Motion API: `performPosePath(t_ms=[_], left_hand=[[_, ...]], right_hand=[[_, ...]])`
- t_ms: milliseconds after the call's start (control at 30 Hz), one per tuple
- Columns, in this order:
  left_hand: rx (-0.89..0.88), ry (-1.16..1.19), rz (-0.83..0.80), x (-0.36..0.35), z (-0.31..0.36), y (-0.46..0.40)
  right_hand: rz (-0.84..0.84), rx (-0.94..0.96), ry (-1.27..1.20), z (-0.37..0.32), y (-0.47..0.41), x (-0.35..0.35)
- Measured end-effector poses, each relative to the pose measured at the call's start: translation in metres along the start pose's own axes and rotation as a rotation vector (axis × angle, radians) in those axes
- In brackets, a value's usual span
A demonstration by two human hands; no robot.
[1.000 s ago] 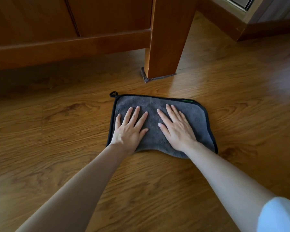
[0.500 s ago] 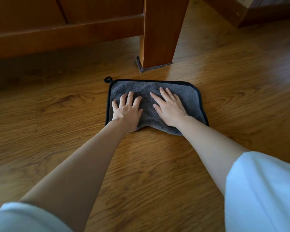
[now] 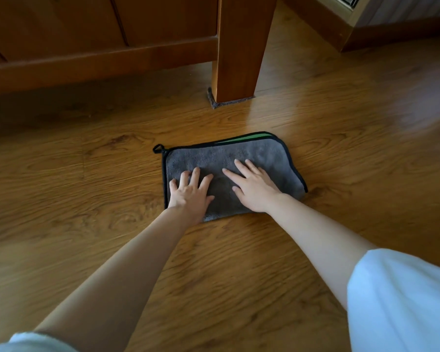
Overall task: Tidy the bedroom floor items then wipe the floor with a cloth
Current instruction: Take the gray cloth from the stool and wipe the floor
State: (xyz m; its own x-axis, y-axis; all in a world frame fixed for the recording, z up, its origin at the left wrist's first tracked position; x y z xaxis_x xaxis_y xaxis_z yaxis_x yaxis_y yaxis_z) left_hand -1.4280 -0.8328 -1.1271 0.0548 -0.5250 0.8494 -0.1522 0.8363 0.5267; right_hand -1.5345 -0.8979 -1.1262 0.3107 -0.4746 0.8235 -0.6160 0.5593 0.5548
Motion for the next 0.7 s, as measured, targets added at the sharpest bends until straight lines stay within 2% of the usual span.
performPosePath(t_ms=[133,267,400,567,700], left_hand=[[-0.013,0.0,0.009,-0.013,0.008,0.031],[-0.014,0.086,0.076,-0.024,0.011,0.061],[-0.032,0.155,0.124,-0.031,0.016,0.09],[-0.084,0.174,0.159,-0.049,0.022,0.129],[-0.228,0.155,0.269,-0.075,0.023,0.172]], right_hand=[[-0.005,0.034,-0.025,-0.017,0.035,-0.013],[0.098,0.073,-0.062,-0.033,0.067,-0.018],[0.161,0.091,0.023,-0.051,0.091,-0.026],[0.133,0.141,0.073,-0.073,0.121,-0.043],[0.033,0.252,0.094,-0.099,0.158,-0.07]])
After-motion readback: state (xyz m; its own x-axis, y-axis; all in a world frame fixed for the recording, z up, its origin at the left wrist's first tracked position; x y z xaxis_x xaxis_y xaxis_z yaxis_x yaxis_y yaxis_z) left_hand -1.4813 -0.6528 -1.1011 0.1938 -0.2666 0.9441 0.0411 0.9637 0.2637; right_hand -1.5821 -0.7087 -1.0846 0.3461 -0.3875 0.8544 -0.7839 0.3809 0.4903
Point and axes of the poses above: each hand's wrist, its own y-axis away from the middle knuckle, its own x-axis out of the back of the hand, z = x × y, the point moved 9 cm from there along -y, towards the middle knuckle, and after that the axes turned 14 degrees about -z, right-handed, at the moved point
